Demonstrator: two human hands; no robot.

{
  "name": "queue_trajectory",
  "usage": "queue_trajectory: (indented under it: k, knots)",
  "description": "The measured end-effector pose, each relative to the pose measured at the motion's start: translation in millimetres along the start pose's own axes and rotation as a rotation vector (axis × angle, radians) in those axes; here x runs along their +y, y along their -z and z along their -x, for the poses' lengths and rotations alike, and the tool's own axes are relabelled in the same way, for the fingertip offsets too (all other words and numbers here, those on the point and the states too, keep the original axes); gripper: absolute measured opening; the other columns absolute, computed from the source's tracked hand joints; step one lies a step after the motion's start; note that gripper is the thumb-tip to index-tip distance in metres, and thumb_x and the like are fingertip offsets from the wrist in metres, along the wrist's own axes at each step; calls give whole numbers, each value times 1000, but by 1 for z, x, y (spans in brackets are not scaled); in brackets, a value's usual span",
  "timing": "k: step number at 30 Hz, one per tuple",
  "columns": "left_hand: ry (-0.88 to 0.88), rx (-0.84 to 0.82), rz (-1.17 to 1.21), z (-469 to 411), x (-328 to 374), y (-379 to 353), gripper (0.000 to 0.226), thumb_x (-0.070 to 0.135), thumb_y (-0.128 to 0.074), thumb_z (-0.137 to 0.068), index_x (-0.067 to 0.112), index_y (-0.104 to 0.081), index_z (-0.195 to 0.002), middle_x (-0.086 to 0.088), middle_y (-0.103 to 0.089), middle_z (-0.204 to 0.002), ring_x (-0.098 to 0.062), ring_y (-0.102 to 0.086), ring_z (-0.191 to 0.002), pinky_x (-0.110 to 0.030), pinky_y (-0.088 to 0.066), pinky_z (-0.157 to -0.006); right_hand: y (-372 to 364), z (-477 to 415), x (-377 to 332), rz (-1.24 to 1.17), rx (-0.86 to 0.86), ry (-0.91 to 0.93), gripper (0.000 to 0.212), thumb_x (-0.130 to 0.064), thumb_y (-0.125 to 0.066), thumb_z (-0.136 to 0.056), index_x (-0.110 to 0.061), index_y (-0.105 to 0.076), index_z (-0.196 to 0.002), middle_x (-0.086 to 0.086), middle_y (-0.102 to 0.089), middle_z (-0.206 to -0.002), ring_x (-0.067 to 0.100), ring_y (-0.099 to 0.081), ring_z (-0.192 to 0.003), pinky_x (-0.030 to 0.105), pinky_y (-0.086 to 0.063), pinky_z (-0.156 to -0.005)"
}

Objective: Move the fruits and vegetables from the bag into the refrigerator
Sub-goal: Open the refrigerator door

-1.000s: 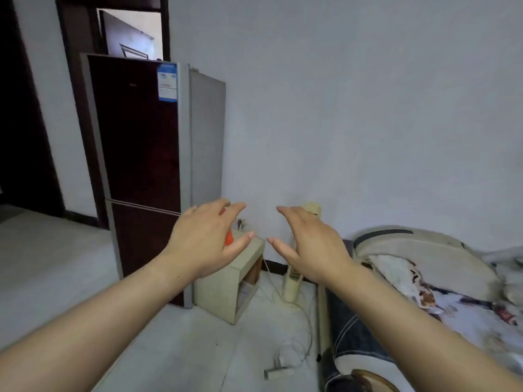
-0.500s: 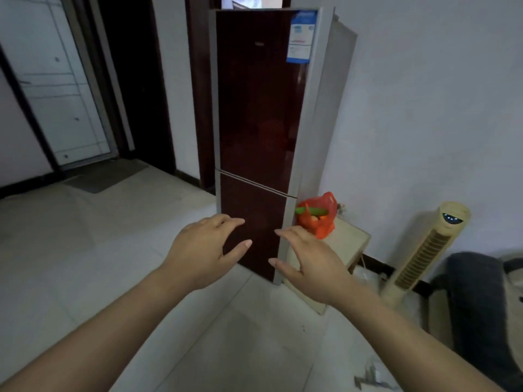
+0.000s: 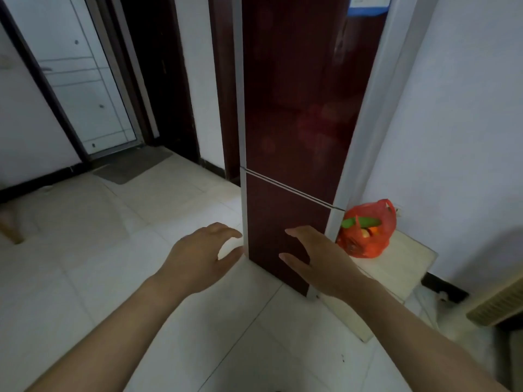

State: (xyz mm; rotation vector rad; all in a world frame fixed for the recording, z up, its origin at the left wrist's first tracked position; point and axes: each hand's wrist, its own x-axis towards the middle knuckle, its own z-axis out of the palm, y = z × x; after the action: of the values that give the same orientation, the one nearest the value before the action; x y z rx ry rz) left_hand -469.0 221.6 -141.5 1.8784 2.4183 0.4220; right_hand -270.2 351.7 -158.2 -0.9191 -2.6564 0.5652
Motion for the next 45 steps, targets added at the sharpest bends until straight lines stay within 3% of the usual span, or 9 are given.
queue_trajectory:
  k: [11, 16, 22, 27, 30, 33, 37, 40, 45]
  knots:
    - [175, -13, 180, -171, -66, -30, 38, 51, -39, -92, 38, -48, -126, 19, -47, -132, -3, -45, -81, -19, -34, -79, -17, -188, 76, -114, 77, 52, 45, -44, -54, -89, -17, -51, -125, -1, -51, -129, 13, -48, -120, 23, -37, -98]
    - [165, -28, 399, -247, -113, -37, 27, 48, -48, -89, 42, -55, -114, 20, -54, -122, -2, -52, -107, -23, -43, -87, -11, -276, 82, -18, 148, 92, 62, -57, -40, -84, -14, -51, -126, 3, -49, -132, 18, -45, -124, 32, -39, -103]
    - [-23, -26, 415, -371, -169, -38, 22, 34, -54, -89, 32, -58, -111, 15, -54, -120, -1, -48, -107, -17, -34, -93, 2, -387, 99, 65, 114, 30, 45, -42, -53, -91, -20, -49, -131, -3, -51, -131, 12, -49, -119, 18, -38, -92]
    - [-165, -23, 485, -481, -214, 1, 20, 27, -59, -88, 36, -57, -106, 15, -58, -111, 0, -53, -100, -9, -37, -87, 2, -456, 96, 101, 198, -27, 39, -41, -53, -91, -21, -56, -124, -4, -60, -121, 13, -54, -112, 26, -46, -92]
    - [-228, 37, 533, -543, -241, 19, 27, 20, -61, -87, 44, -55, -95, 22, -57, -100, 2, -55, -92, -3, -36, -74, 9, -497, 93, 209, 412, -19, 41, -42, -48, -90, -16, -59, -119, 2, -57, -126, 18, -52, -117, 37, -48, -93]
    - [-252, 119, 574, -591, -258, 26, 28, 16, -61, -86, 28, -57, -111, 10, -58, -111, -9, -55, -101, -12, -37, -80, 17, -528, 87, 257, 618, -123, 46, -43, -45, -89, -14, -55, -124, 6, -48, -135, 23, -44, -126, 41, -44, -99]
    - [-146, 100, 727, -635, -264, 31, 44, 15, -61, -86, 13, -43, -126, 5, -49, -107, -7, -50, -88, -9, -33, -67, 17, -546, 88, 316, 669, -291, 55, -47, -41, -89, -14, -44, -133, 8, -33, -147, 24, -29, -138, 47, -39, -104]
    - [-91, -14, 822, -662, -268, 21, 49, 16, -62, -86, 15, -39, -130, 3, -51, -113, -10, -51, -97, -20, -39, -76, 11, -550, 96, 351, 657, -360, 57, -47, -41, -89, -14, -41, -136, 4, -27, -150, 22, -24, -140, 50, -40, -104]
    - [-158, -71, 936, -684, -258, 14, 33, 2, -58, -85, 32, -47, -93, 13, -57, -92, -5, -57, -87, -17, -41, -67, 0, -557, 106, 463, 665, -393, 63, -46, -42, -89, -19, -28, -144, -1, -6, -158, 20, -1, -145, 45, -22, -112]
